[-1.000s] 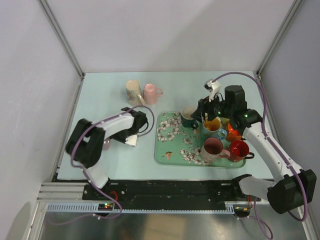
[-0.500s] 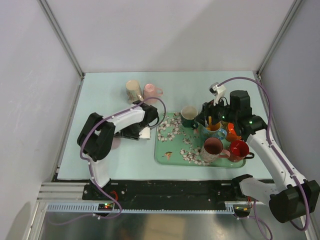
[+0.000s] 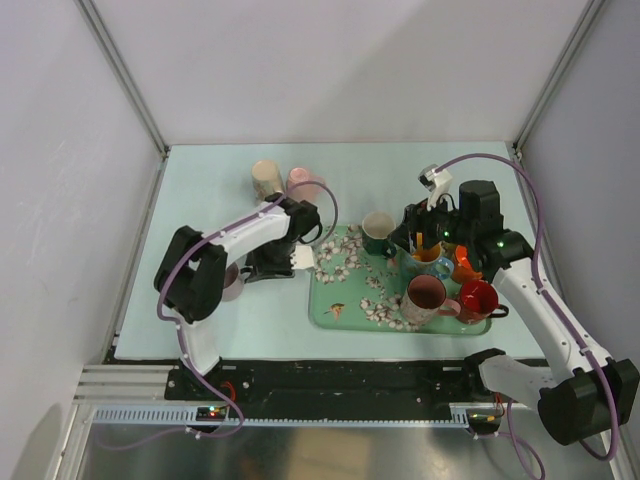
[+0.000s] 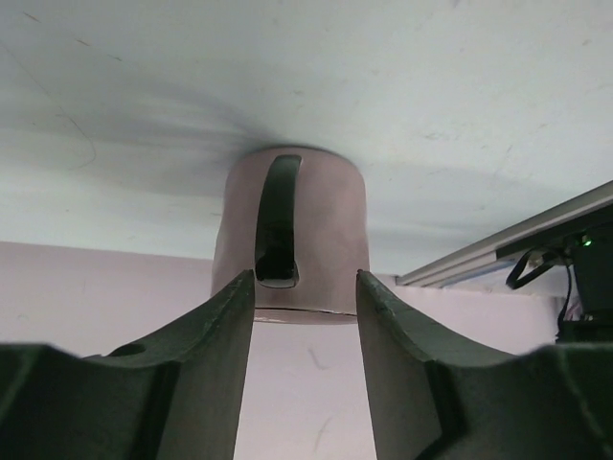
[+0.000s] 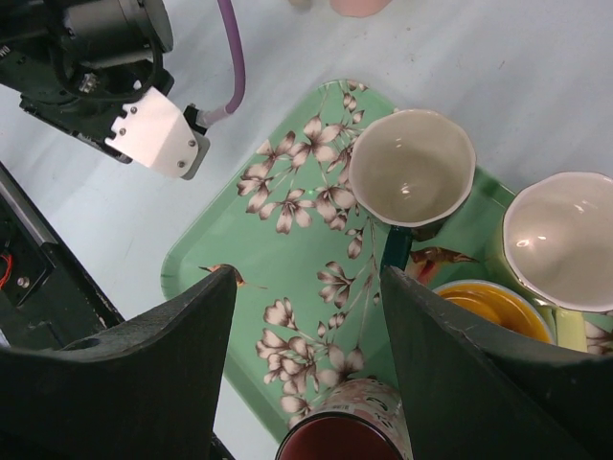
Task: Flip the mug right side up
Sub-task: Turn over the cup at the center of the board, then pick up the cup at the center of the board.
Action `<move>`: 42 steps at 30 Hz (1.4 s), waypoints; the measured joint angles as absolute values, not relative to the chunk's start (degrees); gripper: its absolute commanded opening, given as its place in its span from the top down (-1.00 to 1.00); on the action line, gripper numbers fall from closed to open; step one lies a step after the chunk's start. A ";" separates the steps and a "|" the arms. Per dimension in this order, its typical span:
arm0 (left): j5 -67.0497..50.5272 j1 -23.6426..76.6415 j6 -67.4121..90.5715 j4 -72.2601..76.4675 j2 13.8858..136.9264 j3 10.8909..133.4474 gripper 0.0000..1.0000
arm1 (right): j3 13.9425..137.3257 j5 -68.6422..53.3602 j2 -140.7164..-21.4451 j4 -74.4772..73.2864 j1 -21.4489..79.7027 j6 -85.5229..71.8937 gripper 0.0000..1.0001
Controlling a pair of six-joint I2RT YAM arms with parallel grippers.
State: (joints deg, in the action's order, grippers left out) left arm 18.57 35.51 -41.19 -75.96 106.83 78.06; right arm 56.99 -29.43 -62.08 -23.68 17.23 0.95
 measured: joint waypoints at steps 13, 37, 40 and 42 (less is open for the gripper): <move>2.83 31.75 -29.28 -73.47 90.48 91.13 -0.37 | 56.99 -29.43 -62.43 -23.68 17.23 1.04 -0.36; -7.25 -7.42 -14.85 -57.01 86.54 70.91 -0.37 | 55.29 -29.43 -63.29 -23.51 17.28 0.86 -0.37; -6.92 -7.60 -14.39 -55.22 87.00 69.78 -0.29 | 55.07 -29.43 -63.29 -23.57 17.23 0.89 -0.38; -6.42 -7.64 -14.33 -54.50 87.02 68.51 -0.23 | 55.02 -29.43 -63.20 -23.55 17.12 0.93 -0.38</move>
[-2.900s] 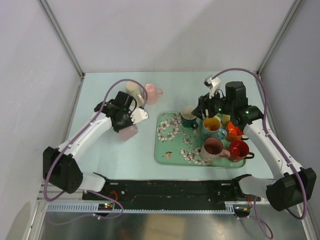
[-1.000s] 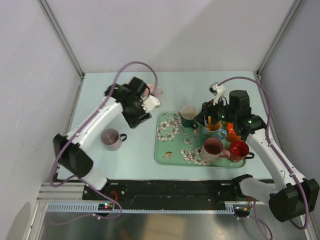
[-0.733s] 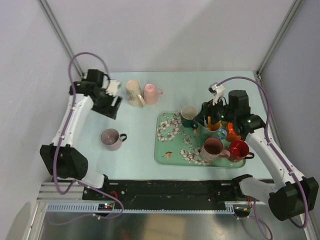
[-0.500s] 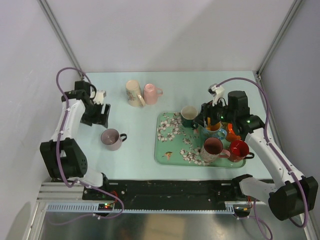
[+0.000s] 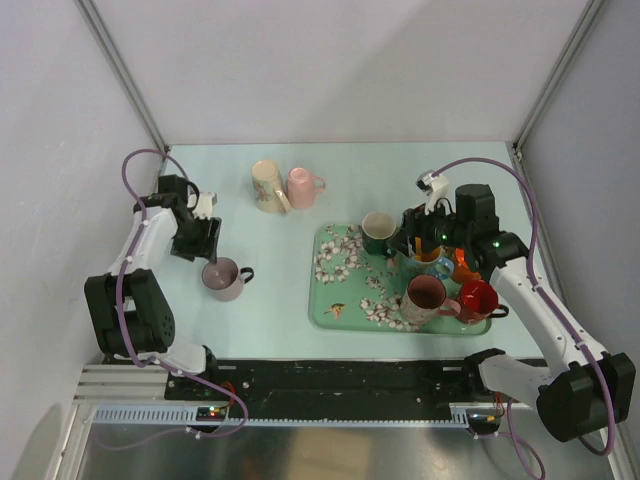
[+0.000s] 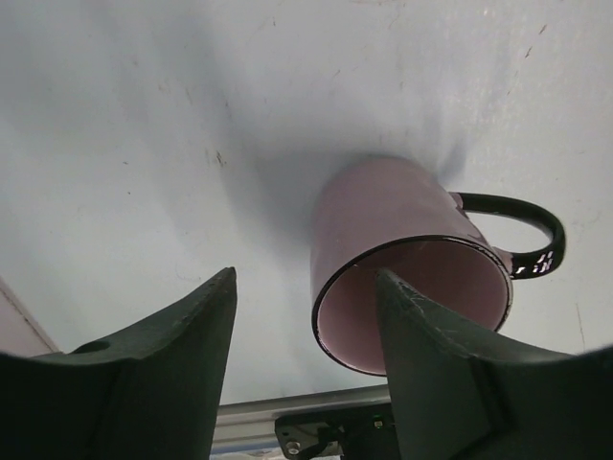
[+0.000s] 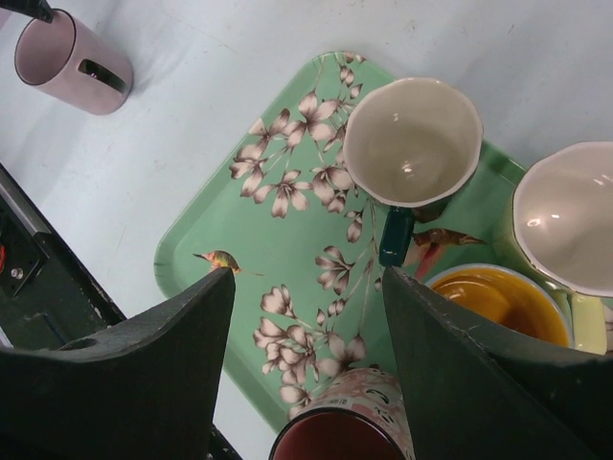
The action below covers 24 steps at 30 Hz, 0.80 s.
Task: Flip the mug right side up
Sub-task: Pick up the cup at the center of the board.
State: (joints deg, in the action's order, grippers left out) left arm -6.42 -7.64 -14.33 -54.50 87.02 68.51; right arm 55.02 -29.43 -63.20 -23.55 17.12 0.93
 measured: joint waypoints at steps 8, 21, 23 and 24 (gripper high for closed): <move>-6.11 -7.86 -14.28 -53.74 87.85 64.07 0.84 | 53.30 -29.43 -61.69 -23.49 15.86 1.04 -0.38; -9.85 0.82 -14.15 -56.16 86.39 67.13 1.00 | 53.23 -29.17 -58.61 -23.68 13.19 2.17 -0.38; -10.63 7.16 -14.55 -56.86 85.34 70.30 1.00 | 53.23 -29.06 -58.28 -23.68 12.60 2.24 -0.38; -11.16 10.11 -14.59 -56.95 84.95 72.01 1.00 | 53.23 -28.97 -58.15 -23.66 12.43 2.28 -0.38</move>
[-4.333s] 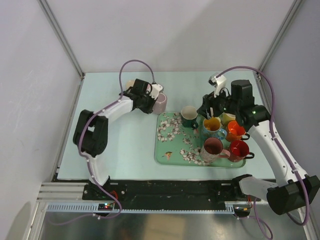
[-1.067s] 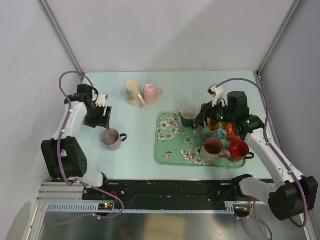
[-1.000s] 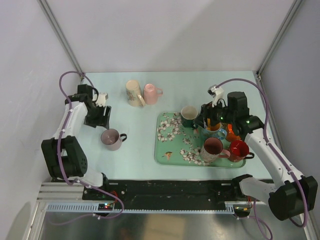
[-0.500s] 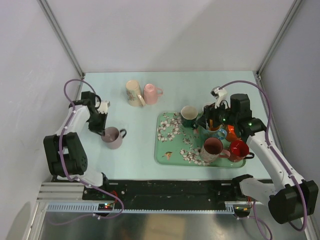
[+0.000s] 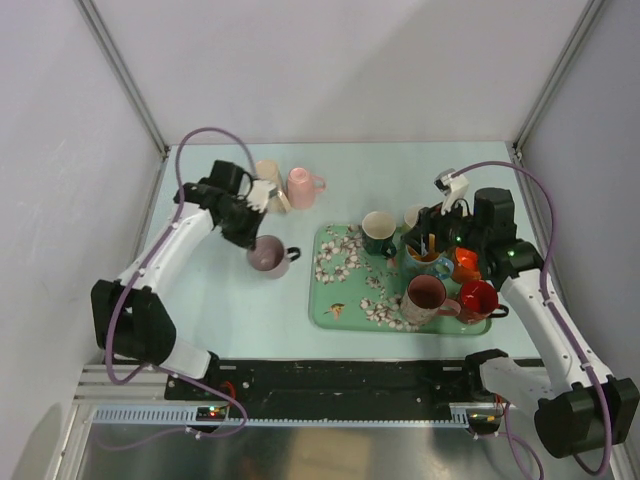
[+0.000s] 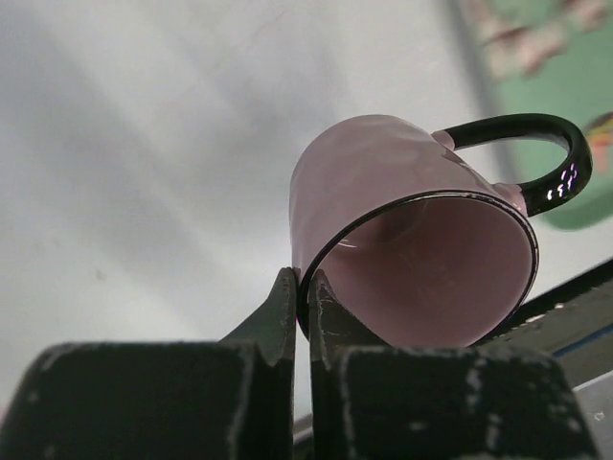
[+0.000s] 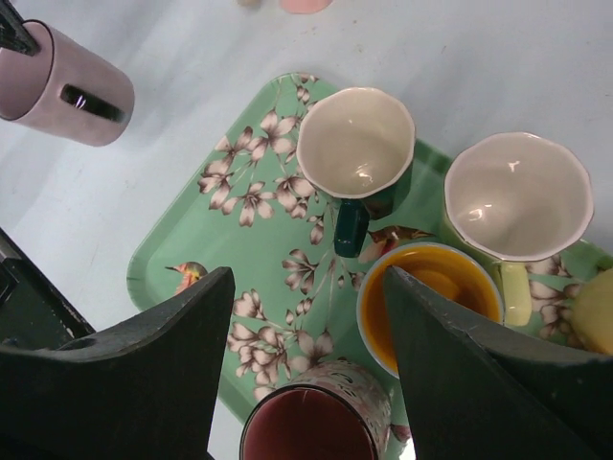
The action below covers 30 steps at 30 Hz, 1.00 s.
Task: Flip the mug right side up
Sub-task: Pick up the cup at the center of the board, then place the cup on the tray.
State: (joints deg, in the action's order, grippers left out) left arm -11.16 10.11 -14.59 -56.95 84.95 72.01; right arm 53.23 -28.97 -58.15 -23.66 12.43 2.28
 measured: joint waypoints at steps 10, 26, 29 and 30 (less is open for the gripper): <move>-15.09 29.69 -13.93 -57.65 90.04 89.60 1.00 | 53.23 -27.79 -56.23 -23.75 10.02 2.81 -0.38; -15.09 45.54 -12.03 -58.35 111.96 106.48 1.00 | 55.33 -20.71 -56.03 -23.73 4.03 1.48 -0.37; -14.35 46.15 -11.51 -58.06 115.20 109.16 1.00 | 56.10 -19.14 -56.34 -23.73 3.73 1.52 -0.37; -13.98 46.33 -11.31 -57.84 116.01 109.62 1.00 | 56.27 -18.79 -56.47 -23.73 3.55 1.52 -0.37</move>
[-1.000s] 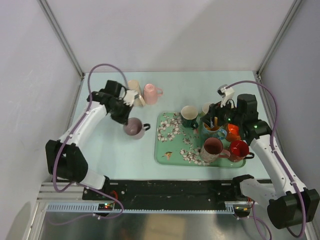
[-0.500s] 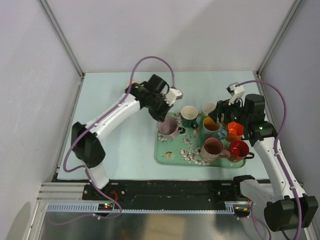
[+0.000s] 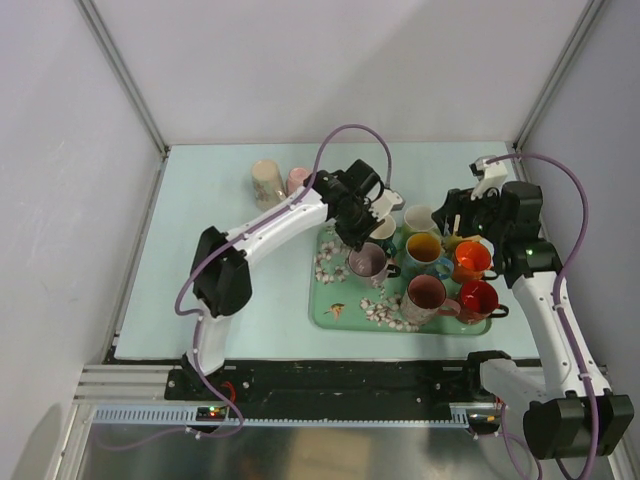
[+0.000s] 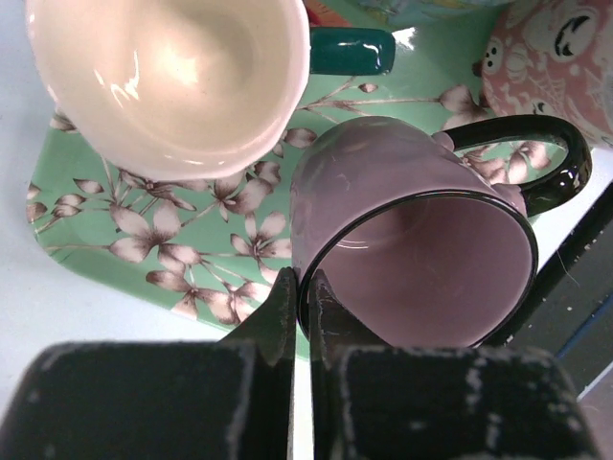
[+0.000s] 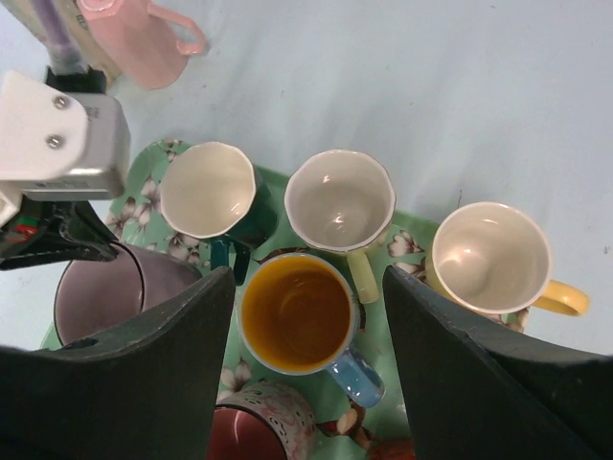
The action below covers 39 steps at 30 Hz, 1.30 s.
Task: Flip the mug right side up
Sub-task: Place the cup on the tray.
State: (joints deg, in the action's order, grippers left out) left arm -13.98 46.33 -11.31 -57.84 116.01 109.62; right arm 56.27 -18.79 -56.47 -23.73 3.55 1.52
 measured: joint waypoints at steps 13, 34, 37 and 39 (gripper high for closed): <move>-9.50 49.41 -9.02 -57.45 122.50 111.04 0.97 | 56.40 -18.90 -58.22 -23.66 2.98 1.02 -0.37; -6.81 49.21 -7.90 -55.57 123.81 113.69 0.31 | 56.38 -21.74 -58.35 -23.66 2.09 -0.54 -0.37; -6.81 49.08 -7.90 -55.57 123.52 113.58 0.16 | 56.38 -22.09 -58.35 -23.66 2.02 -0.69 -0.37; -6.83 49.04 -7.88 -55.72 121.99 112.44 -0.02 | 56.40 -22.37 -58.35 -23.66 2.00 -0.75 -0.37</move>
